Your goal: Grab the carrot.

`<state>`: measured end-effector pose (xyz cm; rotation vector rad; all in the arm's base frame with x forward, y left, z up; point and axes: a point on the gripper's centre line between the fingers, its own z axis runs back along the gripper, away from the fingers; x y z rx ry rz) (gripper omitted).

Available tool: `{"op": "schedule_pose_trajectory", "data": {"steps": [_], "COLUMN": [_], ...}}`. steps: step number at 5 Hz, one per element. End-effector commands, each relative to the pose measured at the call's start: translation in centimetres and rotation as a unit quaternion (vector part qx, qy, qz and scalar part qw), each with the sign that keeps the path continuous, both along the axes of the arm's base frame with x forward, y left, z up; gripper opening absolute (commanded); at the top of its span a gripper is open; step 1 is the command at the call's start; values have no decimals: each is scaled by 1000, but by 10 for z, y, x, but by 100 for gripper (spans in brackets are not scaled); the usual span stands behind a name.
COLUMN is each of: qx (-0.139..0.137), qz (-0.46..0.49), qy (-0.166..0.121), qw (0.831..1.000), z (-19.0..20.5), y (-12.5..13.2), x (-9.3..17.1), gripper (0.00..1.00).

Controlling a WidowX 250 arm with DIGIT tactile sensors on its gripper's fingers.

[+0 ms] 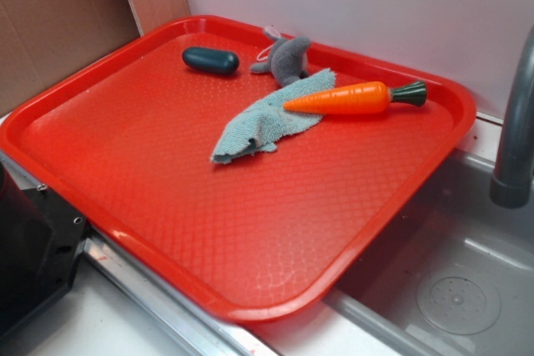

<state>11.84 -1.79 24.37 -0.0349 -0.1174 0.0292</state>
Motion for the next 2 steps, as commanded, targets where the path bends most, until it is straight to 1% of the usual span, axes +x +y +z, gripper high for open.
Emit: {"op": "schedule_pose_trajectory", "data": {"steps": [1,2], "qx": [0,-1], "qz": [0,-30], "qy": [0,-17], "qw": [1000,999], "z": [0,-7], "y": [0,4], "x": [0,19], "gripper": [100,100]}}
